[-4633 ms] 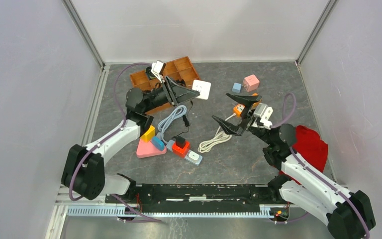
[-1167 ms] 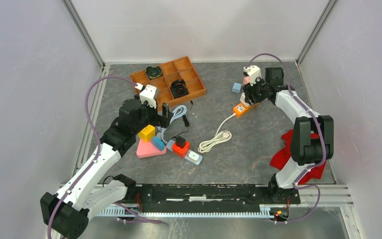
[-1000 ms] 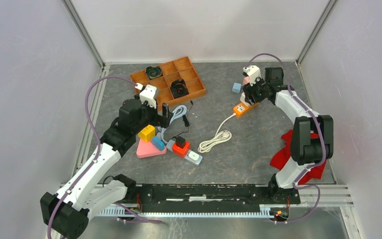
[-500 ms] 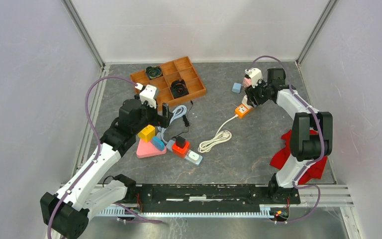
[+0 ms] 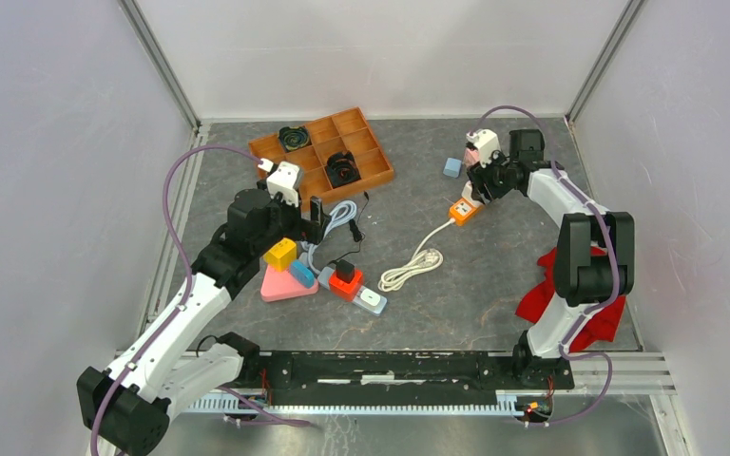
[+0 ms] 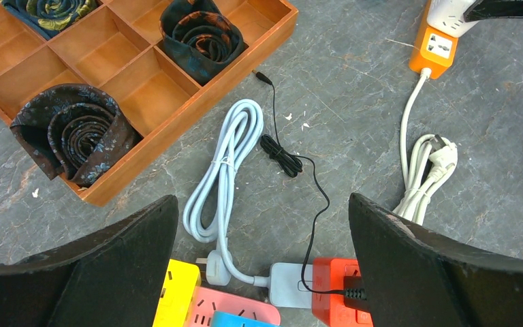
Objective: Insert the plug
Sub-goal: Insert the plug into the socket.
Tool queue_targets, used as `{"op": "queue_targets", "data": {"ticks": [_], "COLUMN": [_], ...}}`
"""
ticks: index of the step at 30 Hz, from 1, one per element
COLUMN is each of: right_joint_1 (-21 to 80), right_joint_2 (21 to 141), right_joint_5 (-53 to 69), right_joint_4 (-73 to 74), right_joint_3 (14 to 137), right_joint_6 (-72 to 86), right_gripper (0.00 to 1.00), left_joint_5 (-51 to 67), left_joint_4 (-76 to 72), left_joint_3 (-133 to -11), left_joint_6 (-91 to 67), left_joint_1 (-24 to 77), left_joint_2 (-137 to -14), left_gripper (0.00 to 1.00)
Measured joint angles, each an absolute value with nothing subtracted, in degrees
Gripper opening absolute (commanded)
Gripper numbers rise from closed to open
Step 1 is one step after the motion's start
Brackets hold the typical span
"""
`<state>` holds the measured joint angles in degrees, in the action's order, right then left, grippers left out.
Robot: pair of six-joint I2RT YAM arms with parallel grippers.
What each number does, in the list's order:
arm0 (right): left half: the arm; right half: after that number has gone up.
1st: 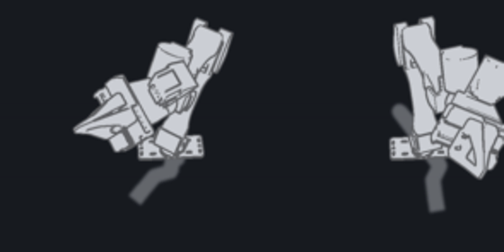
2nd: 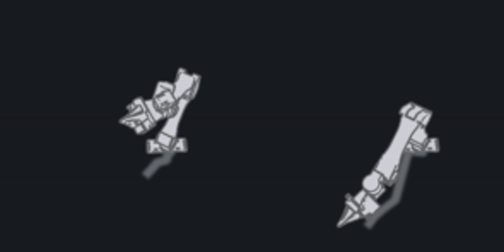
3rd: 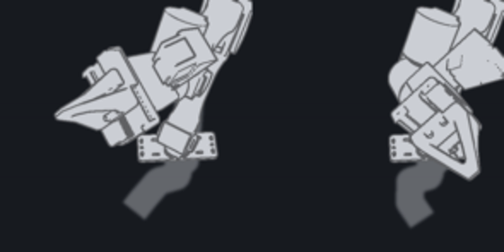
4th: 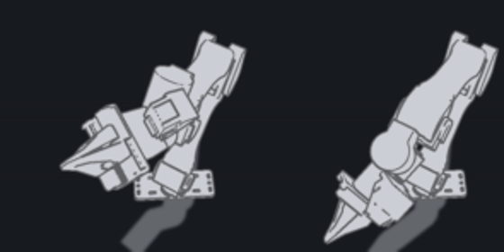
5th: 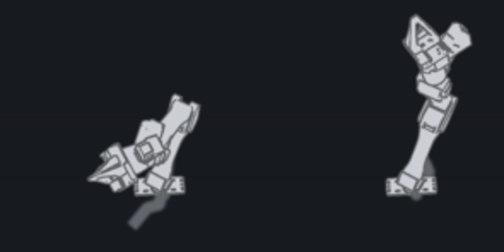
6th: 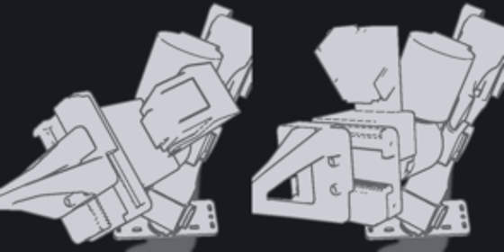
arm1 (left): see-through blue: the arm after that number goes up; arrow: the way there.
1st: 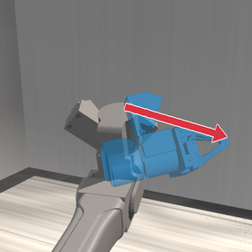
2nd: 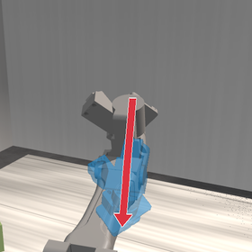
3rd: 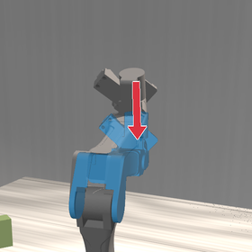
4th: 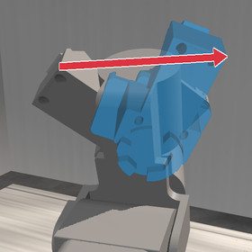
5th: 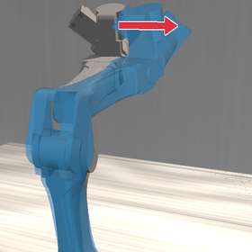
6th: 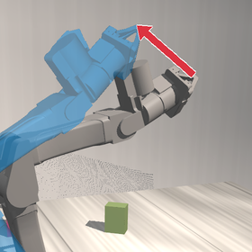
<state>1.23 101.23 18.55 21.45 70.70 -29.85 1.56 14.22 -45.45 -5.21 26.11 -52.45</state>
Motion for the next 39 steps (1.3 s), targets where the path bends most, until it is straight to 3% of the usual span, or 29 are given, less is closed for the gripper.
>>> {"op": "queue_targets", "data": {"ticks": [20,34,39], "right_joint_1": [2.2,2.5,2.3], "right_joint_2": [103.1,102.1,101.1], "right_joint_5": [16.3,13.9,14.5], "right_joint_4": [19.9,18.4,21.8], "right_joint_3": [72.1,67.5,66.6], "right_joint_6": [-29.3,-27.8,-26.3], "right_gripper": [0.35,0.94,0.98], "left_joint_5": [1.2,-0.2,-0.7], "left_joint_4": [14.2,14.2,14.2], "left_joint_3": [-45.5,-45.5,-45.5], "left_joint_6": [-5.2,-5.2,-5.2], "left_joint_1": [26.1,26.1,26.1], "left_joint_2": [-52.2,-51.6,-51.6], "left_gripper": [1.00,1.00,1.00]}}
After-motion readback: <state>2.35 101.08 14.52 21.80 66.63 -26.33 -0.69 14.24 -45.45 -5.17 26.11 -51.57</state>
